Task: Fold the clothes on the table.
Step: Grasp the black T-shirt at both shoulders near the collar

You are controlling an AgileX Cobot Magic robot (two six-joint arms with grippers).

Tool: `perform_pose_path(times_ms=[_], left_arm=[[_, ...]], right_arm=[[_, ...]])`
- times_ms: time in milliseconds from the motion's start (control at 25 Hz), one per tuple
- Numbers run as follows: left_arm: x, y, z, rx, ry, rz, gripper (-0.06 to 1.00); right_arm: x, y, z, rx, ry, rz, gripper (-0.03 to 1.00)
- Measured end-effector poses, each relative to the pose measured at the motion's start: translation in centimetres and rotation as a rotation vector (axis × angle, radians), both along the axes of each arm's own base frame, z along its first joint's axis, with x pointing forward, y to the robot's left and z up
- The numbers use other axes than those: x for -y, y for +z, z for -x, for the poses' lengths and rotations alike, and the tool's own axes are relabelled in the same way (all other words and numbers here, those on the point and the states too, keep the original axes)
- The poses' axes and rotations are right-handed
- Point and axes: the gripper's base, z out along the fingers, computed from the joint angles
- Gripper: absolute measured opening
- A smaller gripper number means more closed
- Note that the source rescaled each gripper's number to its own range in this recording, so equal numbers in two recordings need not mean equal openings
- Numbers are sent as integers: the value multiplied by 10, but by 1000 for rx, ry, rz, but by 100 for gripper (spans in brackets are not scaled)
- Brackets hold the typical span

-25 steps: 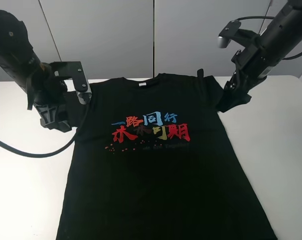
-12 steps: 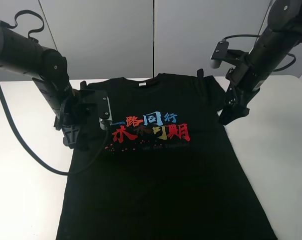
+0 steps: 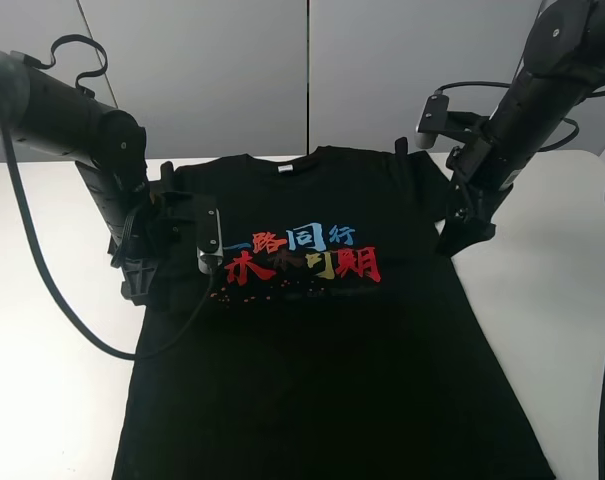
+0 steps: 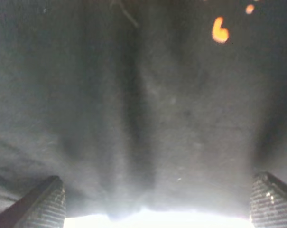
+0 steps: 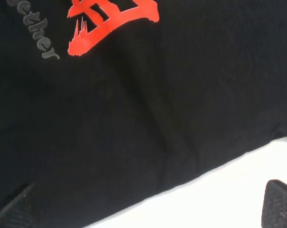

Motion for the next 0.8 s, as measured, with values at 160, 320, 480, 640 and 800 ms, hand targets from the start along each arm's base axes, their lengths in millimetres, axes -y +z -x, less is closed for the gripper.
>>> perform_pose_path(times_ms=[160,320,480,640,800], left_arm=[[0,-2,-1,11,-6,-3,97],[-1,-10,0,-15,-3,-16,81],[-1,-11,-1,-16,0,-19,69],[-1,-15,0,-24,4,-23,67],[0,-14,-2,-23,-1,-24,67]], right_arm=[[-2,0,-1,15,10,-17,100],[-2,1,-2,20,15,-23,100],[-2,1,-2,24,12,-26,100],[-4,1,-2,24,2,-40,100],[-4,1,-2,24,1,-45,100]])
